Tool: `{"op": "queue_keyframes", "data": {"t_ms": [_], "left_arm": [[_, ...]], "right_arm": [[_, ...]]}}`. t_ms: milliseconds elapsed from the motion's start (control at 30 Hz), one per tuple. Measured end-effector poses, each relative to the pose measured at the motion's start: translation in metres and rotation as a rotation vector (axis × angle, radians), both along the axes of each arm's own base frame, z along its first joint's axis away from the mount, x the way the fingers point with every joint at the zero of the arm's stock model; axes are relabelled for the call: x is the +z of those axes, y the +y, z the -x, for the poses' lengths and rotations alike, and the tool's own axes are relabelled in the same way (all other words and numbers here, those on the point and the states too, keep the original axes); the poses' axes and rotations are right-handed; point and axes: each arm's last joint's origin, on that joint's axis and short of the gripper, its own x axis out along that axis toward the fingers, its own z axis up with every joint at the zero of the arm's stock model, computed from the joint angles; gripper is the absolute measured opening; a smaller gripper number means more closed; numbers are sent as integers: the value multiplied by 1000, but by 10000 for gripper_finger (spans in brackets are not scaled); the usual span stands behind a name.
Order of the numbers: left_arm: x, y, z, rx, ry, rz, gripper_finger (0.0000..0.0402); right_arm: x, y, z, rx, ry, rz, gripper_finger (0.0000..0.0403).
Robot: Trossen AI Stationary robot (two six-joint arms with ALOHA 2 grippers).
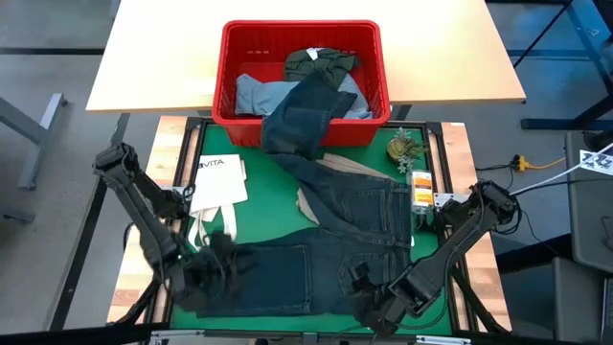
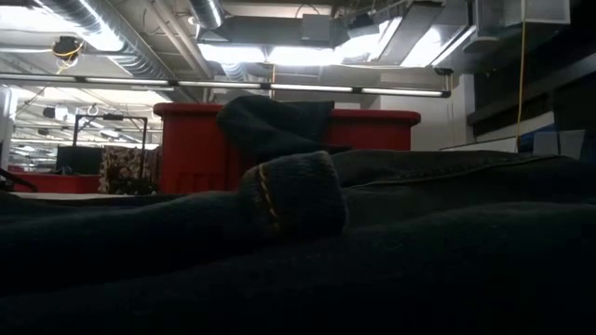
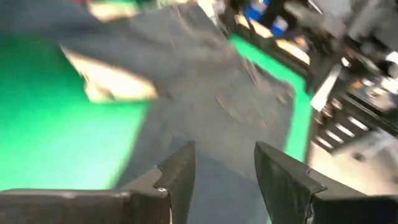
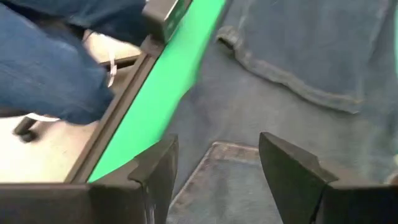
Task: Fold Laundry from Bin
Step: Fold the dark blue jeans
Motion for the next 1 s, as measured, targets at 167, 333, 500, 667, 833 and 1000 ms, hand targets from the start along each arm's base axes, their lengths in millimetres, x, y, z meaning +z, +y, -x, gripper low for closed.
{"op": "queue_keyframes", "data": {"t_ms": [167, 333, 500, 667, 833, 1000], "left_arm": [[12, 36, -19, 59, 22, -125, 157], [24, 90, -37, 218, 58, -161, 157], [34, 158, -35, 372, 177, -180, 157], [38, 215, -28, 476, 268, -121, 157], [32, 253, -27, 509, 347, -57, 157], [27, 280, -25, 587, 392, -48, 157]], "right_arm": [[3, -2, -2, -17, -50, 70, 225], [4, -2, -3, -24, -63, 77, 225], [4, -1, -4, -32, -71, 67, 225], [5, -1, -4, -33, -72, 67, 225], [5, -1, -4, -34, -74, 66, 225], [5, -1, -4, -34, -75, 66, 225]]}}
